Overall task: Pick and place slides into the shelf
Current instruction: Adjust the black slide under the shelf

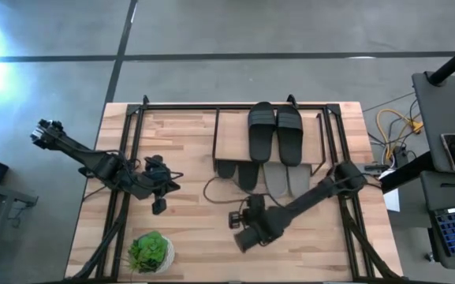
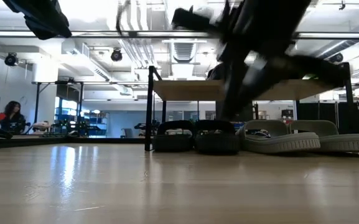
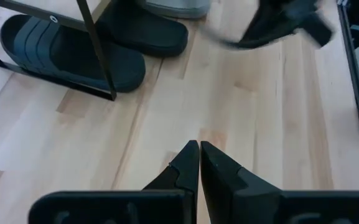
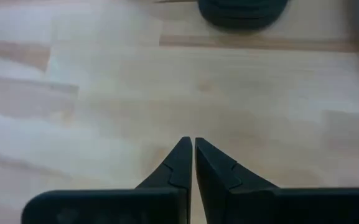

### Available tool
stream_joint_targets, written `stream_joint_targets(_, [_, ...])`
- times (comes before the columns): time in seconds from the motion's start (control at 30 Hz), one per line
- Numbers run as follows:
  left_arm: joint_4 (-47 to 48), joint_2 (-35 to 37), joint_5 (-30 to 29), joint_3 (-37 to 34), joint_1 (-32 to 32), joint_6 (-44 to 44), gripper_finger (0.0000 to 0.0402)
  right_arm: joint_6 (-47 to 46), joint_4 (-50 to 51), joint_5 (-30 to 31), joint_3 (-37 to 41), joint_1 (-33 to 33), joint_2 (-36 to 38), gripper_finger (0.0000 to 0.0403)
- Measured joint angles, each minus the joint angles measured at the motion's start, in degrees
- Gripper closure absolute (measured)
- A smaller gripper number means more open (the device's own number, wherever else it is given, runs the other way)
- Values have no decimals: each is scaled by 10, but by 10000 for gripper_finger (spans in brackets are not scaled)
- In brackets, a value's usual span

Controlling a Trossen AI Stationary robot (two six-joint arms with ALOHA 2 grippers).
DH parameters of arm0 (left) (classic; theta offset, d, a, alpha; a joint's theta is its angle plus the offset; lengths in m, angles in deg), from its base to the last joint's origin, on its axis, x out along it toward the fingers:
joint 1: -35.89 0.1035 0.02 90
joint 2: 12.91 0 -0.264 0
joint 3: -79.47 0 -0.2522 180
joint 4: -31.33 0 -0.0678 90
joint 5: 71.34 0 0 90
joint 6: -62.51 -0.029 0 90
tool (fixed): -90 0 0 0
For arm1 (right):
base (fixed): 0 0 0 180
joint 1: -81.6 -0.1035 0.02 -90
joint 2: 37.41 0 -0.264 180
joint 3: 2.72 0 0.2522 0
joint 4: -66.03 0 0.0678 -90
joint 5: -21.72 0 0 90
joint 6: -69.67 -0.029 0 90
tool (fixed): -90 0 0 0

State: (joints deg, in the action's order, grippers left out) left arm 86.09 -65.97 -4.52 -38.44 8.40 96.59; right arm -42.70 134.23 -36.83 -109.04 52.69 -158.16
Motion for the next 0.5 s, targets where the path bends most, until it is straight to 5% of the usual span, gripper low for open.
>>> stream_joint_targets(0.13, [0,-12,0,-1,0,0,402,54,-82,-8,36,32,-1,390])
stream_joint_targets(0.5, [-1,-35,5,-1,0,1,402,131,-33,-34,52,82,1,390])
